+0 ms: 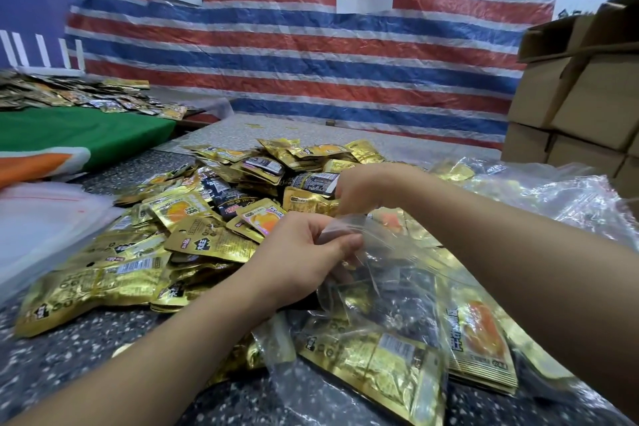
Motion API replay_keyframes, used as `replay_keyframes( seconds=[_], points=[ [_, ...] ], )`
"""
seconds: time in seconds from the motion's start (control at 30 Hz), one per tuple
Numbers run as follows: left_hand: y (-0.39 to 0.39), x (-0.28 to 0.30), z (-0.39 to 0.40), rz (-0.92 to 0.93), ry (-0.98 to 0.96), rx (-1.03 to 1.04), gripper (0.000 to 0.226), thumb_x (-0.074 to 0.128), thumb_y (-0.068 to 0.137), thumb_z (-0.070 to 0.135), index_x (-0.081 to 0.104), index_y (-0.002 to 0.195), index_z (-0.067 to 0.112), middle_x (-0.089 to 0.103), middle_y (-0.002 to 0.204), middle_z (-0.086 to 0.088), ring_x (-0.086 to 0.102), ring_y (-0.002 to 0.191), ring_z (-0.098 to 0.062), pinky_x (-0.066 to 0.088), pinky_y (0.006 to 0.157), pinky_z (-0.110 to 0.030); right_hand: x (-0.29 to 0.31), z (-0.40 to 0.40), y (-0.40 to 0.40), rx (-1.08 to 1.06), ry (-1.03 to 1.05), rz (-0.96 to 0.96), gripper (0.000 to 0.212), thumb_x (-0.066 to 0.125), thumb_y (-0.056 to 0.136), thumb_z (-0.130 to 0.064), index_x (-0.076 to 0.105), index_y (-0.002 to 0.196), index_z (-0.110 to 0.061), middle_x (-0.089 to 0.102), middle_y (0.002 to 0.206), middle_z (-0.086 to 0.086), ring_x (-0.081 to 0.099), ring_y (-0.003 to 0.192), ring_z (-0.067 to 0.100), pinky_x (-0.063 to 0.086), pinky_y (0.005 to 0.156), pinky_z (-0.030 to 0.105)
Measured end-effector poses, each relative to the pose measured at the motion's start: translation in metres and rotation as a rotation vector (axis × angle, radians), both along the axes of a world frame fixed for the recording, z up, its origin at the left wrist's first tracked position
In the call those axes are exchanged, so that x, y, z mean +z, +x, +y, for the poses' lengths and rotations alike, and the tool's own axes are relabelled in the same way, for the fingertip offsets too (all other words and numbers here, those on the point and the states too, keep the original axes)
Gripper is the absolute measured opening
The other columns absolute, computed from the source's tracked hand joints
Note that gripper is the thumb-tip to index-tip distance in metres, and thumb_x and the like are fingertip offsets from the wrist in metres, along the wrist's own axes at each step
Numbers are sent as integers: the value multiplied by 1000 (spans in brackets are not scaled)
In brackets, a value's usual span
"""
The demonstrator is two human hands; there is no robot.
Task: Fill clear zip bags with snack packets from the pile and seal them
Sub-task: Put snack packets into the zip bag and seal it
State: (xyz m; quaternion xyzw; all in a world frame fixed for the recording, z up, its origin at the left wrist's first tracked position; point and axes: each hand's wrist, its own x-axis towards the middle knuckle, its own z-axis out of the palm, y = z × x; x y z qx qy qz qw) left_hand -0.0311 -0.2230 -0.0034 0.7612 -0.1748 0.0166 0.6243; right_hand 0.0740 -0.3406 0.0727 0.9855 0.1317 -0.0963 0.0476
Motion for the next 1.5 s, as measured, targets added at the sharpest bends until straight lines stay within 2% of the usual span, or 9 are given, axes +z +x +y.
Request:
replay_keyframes(
  seconds=[0.2, 0.33, 0.53, 0.7, 0.97, 1.23, 1.33, 1.4, 1.5],
  points=[
    [-2, 2, 0, 2, -8, 14, 18, 67, 93, 23, 78, 78, 27, 77, 81, -9, 74, 69, -25, 60, 64, -42, 7, -40, 0, -53, 682, 11, 25, 77, 85, -23, 66, 104, -10, 71, 95, 4, 69, 81, 17, 58, 59, 26],
    [-5, 3, 0, -10, -21, 1, 29, 65, 94, 21, 77, 72, 34, 77, 80, 2, 74, 66, -21, 59, 67, -40, 14, -65, -5, -92, 1160, 21, 19, 73, 88, -20, 70, 99, -5, 76, 97, 12, 74, 91, 28, 61, 80, 39],
    [-3, 4, -2, 16, -145, 91, 12, 69, 89, 20, 76, 80, 22, 76, 74, -4, 73, 66, -13, 57, 57, -21, 19, -90, -30, -59, 1735, 69, 11, 63, 95, -19, 70, 95, -11, 75, 89, 8, 74, 88, 23, 61, 71, 37],
    [-4, 6, -5, 36, -258, 71, 10, 68, 88, 16, 76, 83, 17, 75, 96, -10, 74, 83, -15, 61, 64, -29, 7, -85, -57, 43, 1637, 3, 17, 55, 98, -18, 67, 102, -7, 73, 85, 8, 72, 81, 23, 63, 71, 41],
    [-10, 10, -3, 33, -267, 10, 16, 67, 77, 30, 76, 82, 17, 77, 83, -10, 75, 79, -20, 59, 64, -24, 8, -84, -67, 21, 1466, -205, 19, 55, 99, -17, 70, 96, -6, 73, 78, 8, 72, 75, 23, 62, 64, 36],
    [-11, 18, -3, 59, -438, 103, 23, 63, 92, 8, 76, 74, 14, 76, 76, -10, 73, 66, -16, 58, 59, -21, 2, -94, -63, 1, 1715, 387, 33, 71, 76, -6, 66, 108, -1, 74, 96, 13, 74, 84, 23, 59, 71, 26],
    [-8, 19, 1, 97, -497, 106, 17, 62, 90, 9, 75, 79, 9, 75, 77, -13, 73, 67, -19, 61, 65, -25, -4, -88, -65, -68, 1693, 476, 17, 75, 75, -15, 77, 89, -6, 74, 93, 11, 72, 76, 22, 61, 69, 29],
    [-7, 18, 2, 109, -510, 106, 19, 62, 91, 8, 76, 78, 9, 75, 76, -14, 73, 65, -18, 60, 67, -26, -5, -84, -66, -76, 1658, 531, 30, 77, 76, -18, 72, 100, -2, 72, 99, 14, 71, 82, 26, 61, 82, 34],
    [-6, 17, 3, 107, -494, 83, 25, 62, 88, 10, 78, 69, 9, 74, 74, -14, 73, 64, -18, 61, 66, -24, -2, -79, -70, -87, 1673, 533, 33, 71, 78, -11, 61, 107, 4, 72, 93, 15, 72, 78, 26, 62, 71, 36]
  ],
)
